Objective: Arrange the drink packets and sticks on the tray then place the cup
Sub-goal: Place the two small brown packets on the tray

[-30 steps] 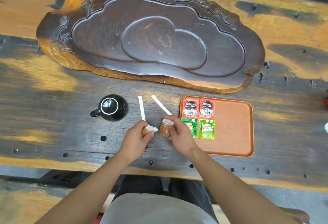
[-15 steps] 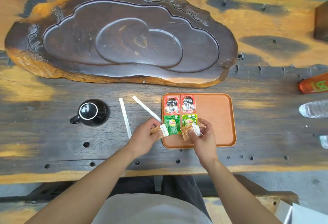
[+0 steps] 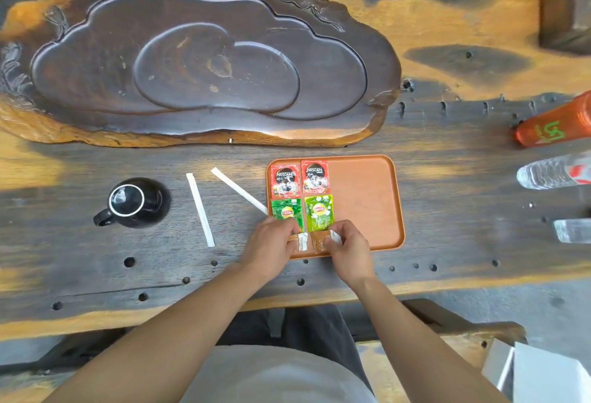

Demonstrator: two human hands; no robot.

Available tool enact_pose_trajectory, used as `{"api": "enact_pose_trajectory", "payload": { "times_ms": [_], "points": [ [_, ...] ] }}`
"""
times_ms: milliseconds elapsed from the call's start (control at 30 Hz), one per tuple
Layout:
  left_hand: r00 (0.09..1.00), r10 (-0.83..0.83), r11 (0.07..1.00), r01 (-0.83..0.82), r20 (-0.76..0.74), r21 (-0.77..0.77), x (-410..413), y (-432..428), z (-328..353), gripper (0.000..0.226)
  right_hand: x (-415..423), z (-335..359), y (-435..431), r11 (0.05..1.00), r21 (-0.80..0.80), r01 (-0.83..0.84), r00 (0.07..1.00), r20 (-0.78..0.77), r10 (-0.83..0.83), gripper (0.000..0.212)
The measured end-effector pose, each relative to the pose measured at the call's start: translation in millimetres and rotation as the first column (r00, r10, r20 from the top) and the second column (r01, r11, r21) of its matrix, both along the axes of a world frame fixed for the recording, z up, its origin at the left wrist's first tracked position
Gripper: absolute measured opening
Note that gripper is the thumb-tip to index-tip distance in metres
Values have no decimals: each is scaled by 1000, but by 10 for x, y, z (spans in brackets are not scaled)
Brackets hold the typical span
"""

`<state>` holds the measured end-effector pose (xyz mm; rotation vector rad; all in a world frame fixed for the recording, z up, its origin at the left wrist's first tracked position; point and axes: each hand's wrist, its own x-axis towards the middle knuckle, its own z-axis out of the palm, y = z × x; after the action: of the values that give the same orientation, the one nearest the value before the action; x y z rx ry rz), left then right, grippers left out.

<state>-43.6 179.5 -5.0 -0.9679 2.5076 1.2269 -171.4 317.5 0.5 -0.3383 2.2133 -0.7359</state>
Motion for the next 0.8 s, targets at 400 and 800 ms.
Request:
{"api": "enact_pose_trajectory", "payload": {
  "times_ms": [400, 800],
  "points": [
    [985, -172, 953, 164, -10, -254, 42, 96, -139, 27, -27, -108, 111, 943, 127, -308, 900, -284, 332, 31],
    [994, -106, 965, 95, -32, -243, 100, 103, -144, 24, -81, -99, 193, 937, 129, -324, 866, -358, 349, 36]
  ]
}}
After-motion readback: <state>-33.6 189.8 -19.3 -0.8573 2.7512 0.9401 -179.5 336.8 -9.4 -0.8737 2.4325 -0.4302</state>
